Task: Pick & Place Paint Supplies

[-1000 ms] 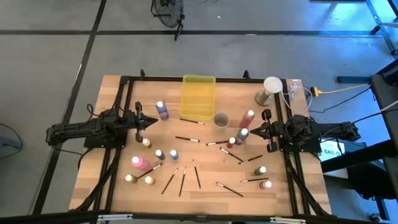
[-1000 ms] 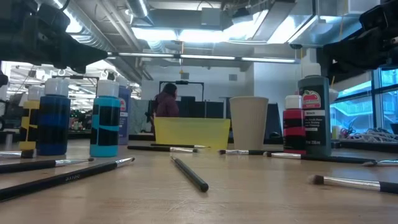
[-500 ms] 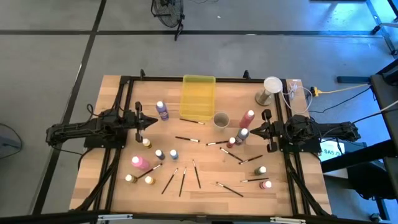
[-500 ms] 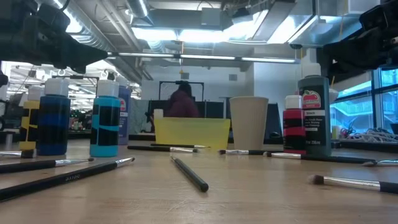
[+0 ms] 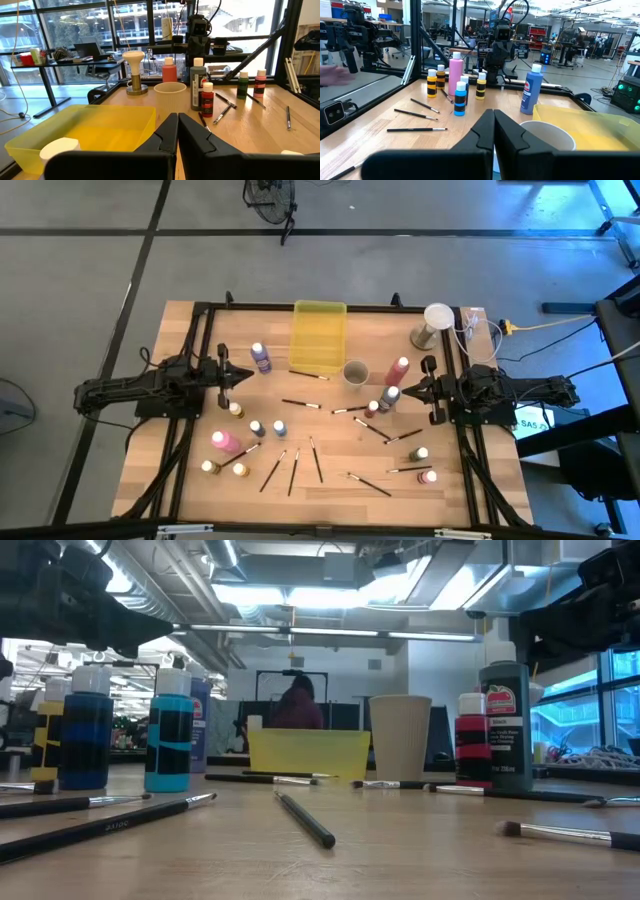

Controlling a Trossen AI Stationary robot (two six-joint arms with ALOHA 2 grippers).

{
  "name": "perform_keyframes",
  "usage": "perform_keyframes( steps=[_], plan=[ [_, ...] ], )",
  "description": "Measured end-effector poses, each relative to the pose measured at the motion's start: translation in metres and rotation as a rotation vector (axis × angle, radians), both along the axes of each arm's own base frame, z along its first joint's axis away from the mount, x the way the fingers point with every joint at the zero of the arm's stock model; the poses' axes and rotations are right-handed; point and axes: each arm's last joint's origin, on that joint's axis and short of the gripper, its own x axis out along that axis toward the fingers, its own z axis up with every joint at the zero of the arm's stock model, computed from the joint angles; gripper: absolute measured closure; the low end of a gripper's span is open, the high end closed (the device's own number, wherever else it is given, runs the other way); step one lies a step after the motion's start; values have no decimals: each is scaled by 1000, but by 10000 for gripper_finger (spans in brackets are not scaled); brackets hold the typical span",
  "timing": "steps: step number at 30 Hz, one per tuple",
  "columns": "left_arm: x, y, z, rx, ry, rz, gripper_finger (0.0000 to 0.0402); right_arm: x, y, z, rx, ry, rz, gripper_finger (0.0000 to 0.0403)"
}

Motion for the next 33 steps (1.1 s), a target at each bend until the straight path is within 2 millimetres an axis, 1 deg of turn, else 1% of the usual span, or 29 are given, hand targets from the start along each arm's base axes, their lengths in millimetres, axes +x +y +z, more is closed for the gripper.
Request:
perform_keyframes(
  steps=[6,10,13,18,23,26,28,30,33],
  plan=[
    [0,0,0,0,0,0,395,0,0,0,0,-1,0,396],
    [0,0,0,0,0,0,395,-1,0,8,-6,-81,-1,396],
    [0,0,0,0,0,0,395,-1,0,9,-7,-86,0,396],
    [0,0,3,51,-22,2,395,-1,1,8,136,-65,48,396],
    [0,0,3,121,-12,4,395,-1,1,10,186,-77,34,396],
    [0,0,3,123,-11,5,396,-1,0,11,201,-89,35,396],
    [0,0,3,109,-14,4,396,-1,-1,12,212,-108,-5,395],
    [0,0,3,101,-15,4,394,-1,-2,13,229,-110,-32,391],
    [0,0,4,103,-26,11,391,-1,-2,13,279,-107,-30,373]
  ],
)
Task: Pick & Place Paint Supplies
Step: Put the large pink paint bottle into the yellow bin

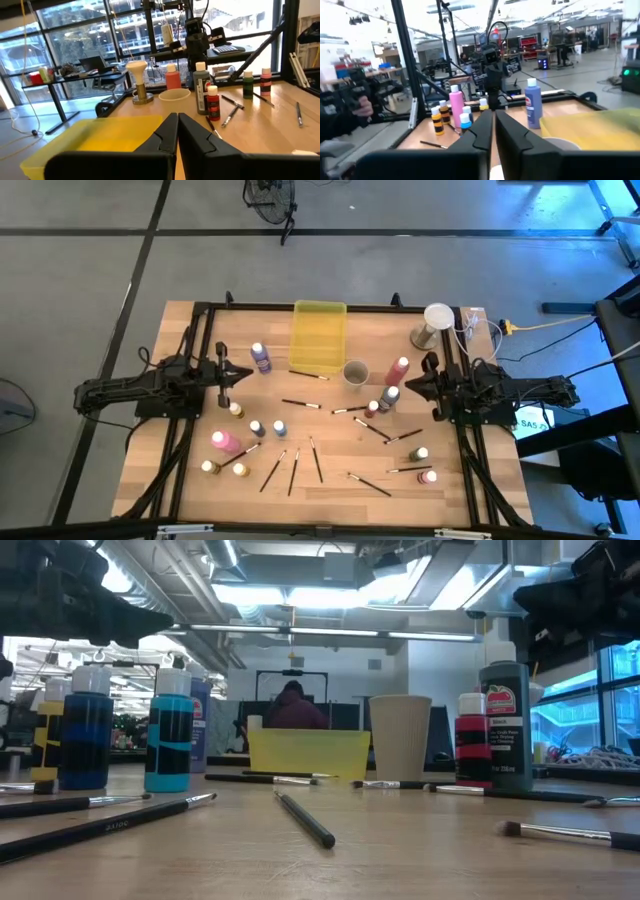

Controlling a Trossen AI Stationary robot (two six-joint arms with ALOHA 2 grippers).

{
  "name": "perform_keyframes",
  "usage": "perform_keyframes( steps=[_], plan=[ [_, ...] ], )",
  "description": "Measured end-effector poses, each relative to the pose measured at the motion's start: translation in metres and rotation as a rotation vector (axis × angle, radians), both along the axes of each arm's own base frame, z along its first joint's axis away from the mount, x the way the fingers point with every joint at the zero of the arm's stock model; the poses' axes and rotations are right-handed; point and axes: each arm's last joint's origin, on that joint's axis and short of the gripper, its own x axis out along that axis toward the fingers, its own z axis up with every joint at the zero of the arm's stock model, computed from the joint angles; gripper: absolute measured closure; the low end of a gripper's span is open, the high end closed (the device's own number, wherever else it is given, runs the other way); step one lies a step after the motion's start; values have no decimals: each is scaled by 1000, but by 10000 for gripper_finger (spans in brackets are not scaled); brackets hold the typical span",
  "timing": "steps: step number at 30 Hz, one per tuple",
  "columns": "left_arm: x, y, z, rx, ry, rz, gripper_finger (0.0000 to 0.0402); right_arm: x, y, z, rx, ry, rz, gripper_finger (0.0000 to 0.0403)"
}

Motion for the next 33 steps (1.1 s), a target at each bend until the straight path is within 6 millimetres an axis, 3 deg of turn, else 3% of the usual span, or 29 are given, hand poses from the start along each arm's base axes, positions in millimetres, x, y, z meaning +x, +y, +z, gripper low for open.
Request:
perform_keyframes(
  steps=[11,18,25,30,33],
  plan=[
    [-1,2,9,-150,-119,52,347,-1,-1,6,-78,-61,-51,237],
    [-5,3,22,-160,-268,107,286,-8,-6,23,-143,77,-192,158],
    [-12,5,38,-139,-440,185,234,-13,-8,41,-170,235,-262,143],
    [-12,5,38,-143,-444,203,228,-10,-11,43,-209,333,-359,147],
    [-14,7,40,-143,-478,273,230,-7,-14,41,-95,359,-498,147]
  ],
)
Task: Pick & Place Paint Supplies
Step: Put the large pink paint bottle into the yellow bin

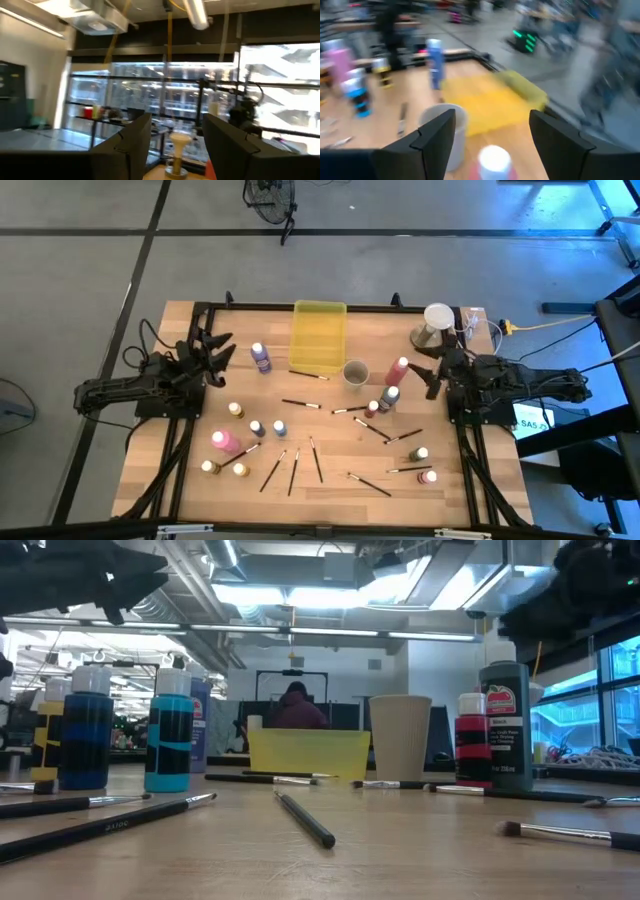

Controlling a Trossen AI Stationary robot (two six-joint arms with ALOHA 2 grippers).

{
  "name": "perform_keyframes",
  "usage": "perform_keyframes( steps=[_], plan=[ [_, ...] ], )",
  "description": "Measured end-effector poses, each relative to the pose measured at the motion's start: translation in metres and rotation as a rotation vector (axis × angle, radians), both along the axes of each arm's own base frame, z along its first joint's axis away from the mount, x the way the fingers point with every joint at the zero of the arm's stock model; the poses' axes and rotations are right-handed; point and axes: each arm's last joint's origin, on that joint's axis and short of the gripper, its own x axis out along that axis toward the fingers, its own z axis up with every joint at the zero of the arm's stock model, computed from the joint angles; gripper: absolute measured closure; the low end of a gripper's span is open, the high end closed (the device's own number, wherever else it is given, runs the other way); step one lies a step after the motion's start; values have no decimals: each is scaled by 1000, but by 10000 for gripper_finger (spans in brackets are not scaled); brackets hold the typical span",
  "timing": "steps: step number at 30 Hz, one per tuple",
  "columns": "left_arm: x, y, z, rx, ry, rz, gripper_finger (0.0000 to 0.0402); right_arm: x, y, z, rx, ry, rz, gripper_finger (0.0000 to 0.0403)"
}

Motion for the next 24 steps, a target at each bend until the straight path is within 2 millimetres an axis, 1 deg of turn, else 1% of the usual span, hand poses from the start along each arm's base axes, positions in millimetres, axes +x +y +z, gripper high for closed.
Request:
perform_keyframes(
  steps=[3,5,7,9,14,18,22,24],
  plan=[
    [-8,1,11,38,-112,106,232,6,0,-3,98,-7,-57,147],
    [-13,0,17,43,-188,101,232,10,0,-6,109,25,-62,147],
    [-14,-1,23,60,-210,56,233,15,0,-9,108,57,-65,148],
    [-15,-2,30,66,-171,34,233,18,1,-10,108,72,-67,148],
    [-11,-1,37,29,-6,52,233,22,1,-14,130,96,-88,148],
    [-8,0,41,-16,96,41,233,23,0,-16,114,114,-126,148],
    [-4,1,43,-55,206,62,233,25,0,-17,113,132,-123,148],
    [-2,2,46,-59,235,75,233,26,0,-19,117,140,-124,148]
  ],
)
